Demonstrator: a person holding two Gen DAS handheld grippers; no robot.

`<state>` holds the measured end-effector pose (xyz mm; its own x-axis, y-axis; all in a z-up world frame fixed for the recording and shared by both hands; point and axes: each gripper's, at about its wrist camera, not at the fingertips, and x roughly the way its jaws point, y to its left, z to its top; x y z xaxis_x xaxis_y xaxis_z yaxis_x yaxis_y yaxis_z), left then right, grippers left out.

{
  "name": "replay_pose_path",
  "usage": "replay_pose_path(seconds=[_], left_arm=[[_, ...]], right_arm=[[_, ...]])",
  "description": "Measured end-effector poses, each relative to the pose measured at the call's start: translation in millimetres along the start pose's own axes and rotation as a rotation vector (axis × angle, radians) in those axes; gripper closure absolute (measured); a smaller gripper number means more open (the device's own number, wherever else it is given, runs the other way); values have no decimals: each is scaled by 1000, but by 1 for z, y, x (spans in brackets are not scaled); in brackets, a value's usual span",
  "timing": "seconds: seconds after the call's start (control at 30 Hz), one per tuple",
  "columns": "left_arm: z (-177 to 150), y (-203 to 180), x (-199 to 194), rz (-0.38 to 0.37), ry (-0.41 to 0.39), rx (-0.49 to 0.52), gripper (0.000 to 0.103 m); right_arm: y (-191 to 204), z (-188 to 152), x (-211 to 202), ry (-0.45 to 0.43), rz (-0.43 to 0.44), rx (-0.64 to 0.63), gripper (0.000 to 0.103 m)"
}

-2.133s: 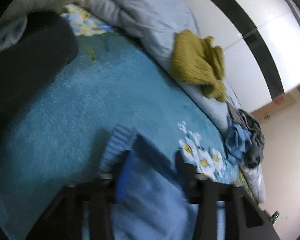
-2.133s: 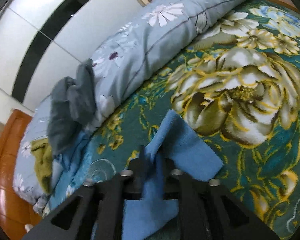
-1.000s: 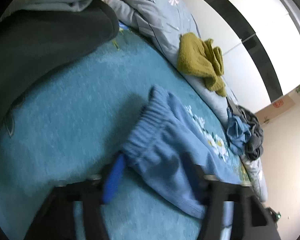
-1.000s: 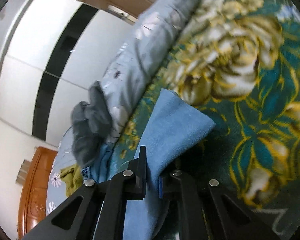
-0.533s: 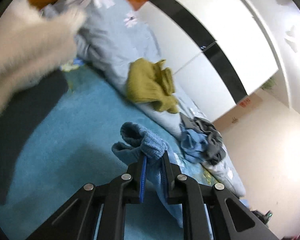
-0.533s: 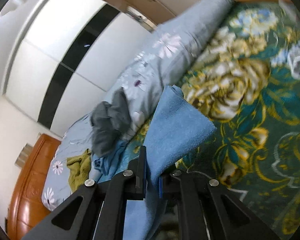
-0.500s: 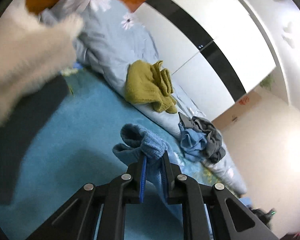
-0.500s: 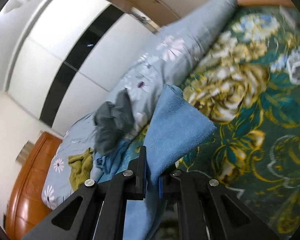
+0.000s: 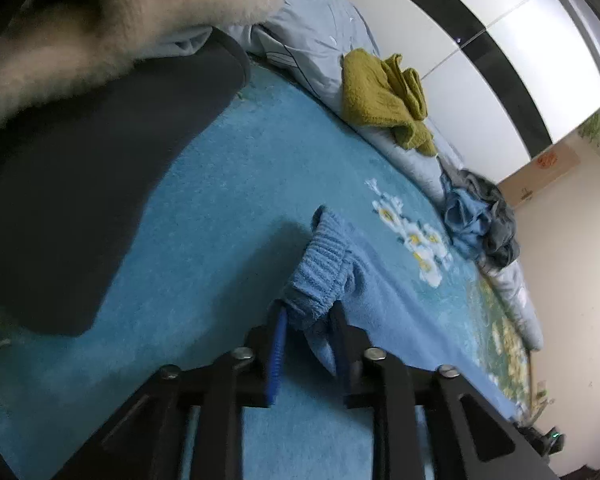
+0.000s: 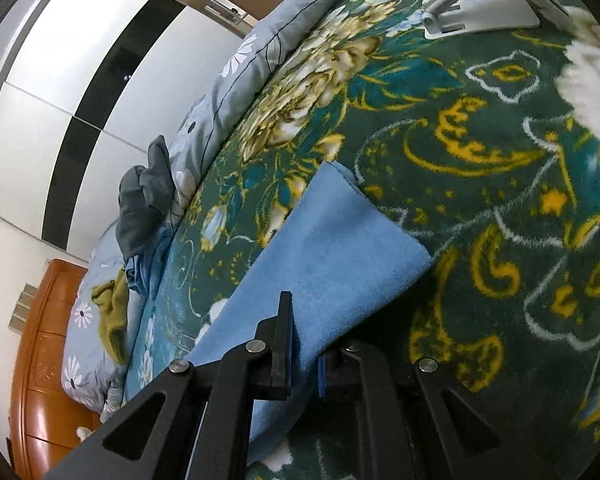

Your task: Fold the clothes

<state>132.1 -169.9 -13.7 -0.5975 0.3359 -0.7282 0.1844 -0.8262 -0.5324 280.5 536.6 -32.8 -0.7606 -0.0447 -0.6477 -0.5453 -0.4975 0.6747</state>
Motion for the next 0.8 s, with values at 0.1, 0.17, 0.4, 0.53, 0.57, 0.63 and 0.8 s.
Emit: replay_pose_path(seconds=[0.1,0.17,0.4,0.53,0.57,0.63,0.8], left_arm=[[-6,-7,-13,140,-42,78,58],[-9,-11,-22,189,-66,125,58],[-25,-59,-38,152,-140,325,45],[-46,-92,-8,54,-33,404,45],[-51,-96,-4,39,-13,416,45],[-59,-104,4,18,21,438,45],[-68,-109,10,4,66,453,45]], right_arm=[[10,2,-5,-16,-22,-27,94],[19,1,-8,-26,-39,-52,94],[57,-4,-26,-93,-100,-174,94],[103,-21,-29,-127,-141,-361,94],[116,-29,-27,-128,-151,-423,94],[140,-48,-19,-119,-168,-555,93],[164,-95,14,-7,-171,-718,91]])
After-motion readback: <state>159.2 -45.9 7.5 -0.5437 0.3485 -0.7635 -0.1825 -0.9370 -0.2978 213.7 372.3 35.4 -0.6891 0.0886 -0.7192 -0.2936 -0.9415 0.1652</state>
